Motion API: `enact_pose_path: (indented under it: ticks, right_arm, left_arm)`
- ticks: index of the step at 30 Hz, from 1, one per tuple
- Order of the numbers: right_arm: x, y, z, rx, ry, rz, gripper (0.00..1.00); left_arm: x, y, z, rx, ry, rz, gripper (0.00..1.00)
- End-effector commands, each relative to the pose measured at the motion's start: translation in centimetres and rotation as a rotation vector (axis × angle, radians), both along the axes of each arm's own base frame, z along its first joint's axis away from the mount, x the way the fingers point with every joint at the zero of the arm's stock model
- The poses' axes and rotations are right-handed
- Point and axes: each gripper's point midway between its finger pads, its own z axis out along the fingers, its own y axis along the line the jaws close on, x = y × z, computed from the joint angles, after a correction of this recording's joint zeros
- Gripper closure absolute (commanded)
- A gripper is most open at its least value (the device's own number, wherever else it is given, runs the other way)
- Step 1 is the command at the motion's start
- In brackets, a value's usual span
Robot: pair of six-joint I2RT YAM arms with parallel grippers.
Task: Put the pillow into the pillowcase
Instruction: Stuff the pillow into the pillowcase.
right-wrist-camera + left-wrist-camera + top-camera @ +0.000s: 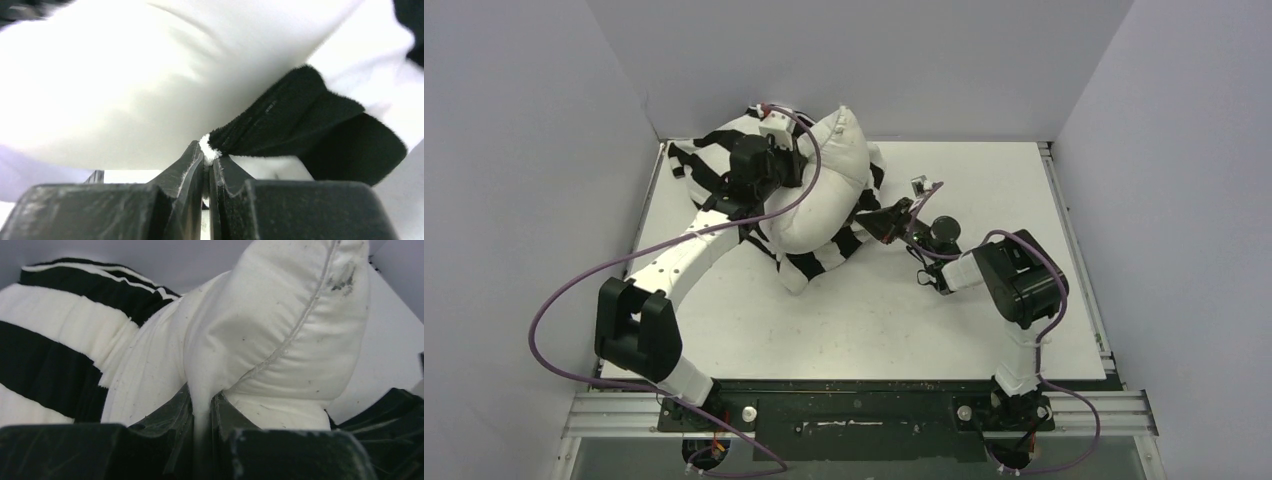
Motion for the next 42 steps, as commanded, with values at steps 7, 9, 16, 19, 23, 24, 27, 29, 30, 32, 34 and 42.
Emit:
enact_pose_path:
  ticks: [7,9,16,19,23,24,27,29,30,32,34,42]
  right_arm:
    - [-4.1,-4.9,14.4,0.283,-0.376,0.033,1.0]
    - [-5.5,-4.6,16.9,0.296,-0.444,0.081,1.0]
    - [-10.5,-0.9,15.3,0.009,-0.548,0.289,1.0]
    - [-11.9,1.4,8.6,-0.234,-0.458,0.372,1.0]
    - [-11.4,0.2,5.2,-0.276,-0.317,0.28,0.98]
    - [-10.1,-0.7,4.1,-0.292,-0.233,0.197,0.96]
    - [-6.9,-3.7,1.2,-0.299,-0.007,-0.063,0.92]
    - [-6.0,-5.1,0.5,-0.234,0.093,-0.182,0.86]
    - [-5.9,-5.4,0.3,-0.203,0.125,-0.207,0.85]
    - [-5.2,-5.3,0.7,-0.164,0.161,-0.232,0.83]
    - [-4.5,-5.5,0.0,-0.187,0.203,-0.277,0.75]
    - [-2.2,-6.7,-1.4,-0.255,0.296,-0.457,0.56]
  left_arm:
    - [-0.3,4.8,-8.1,0.193,0.142,0.189,1.0]
    - [-0.8,4.2,-7.5,0.179,0.098,0.174,1.0]
    - [-1.5,2.0,-10.8,0.164,0.175,0.156,1.0]
    - [-1.7,2.0,-12.6,0.167,0.21,0.172,1.0]
    - [-2.2,2.0,-14.0,0.137,0.233,0.166,1.0]
    - [-2.3,1.8,-14.1,0.124,0.238,0.155,1.0]
    - [-2.6,1.1,-14.3,0.071,0.253,0.126,1.0]
    - [-2.7,0.6,-14.3,0.041,0.264,0.106,1.0]
    - [-2.8,0.3,-14.3,0.017,0.274,0.09,1.0]
    - [-2.9,-0.2,-14.2,-0.032,0.292,0.064,1.0]
    - [-3.1,-0.7,-13.9,-0.054,0.298,0.045,1.0]
    - [-3.1,-1.7,-13.4,-0.143,0.318,0.007,1.0]
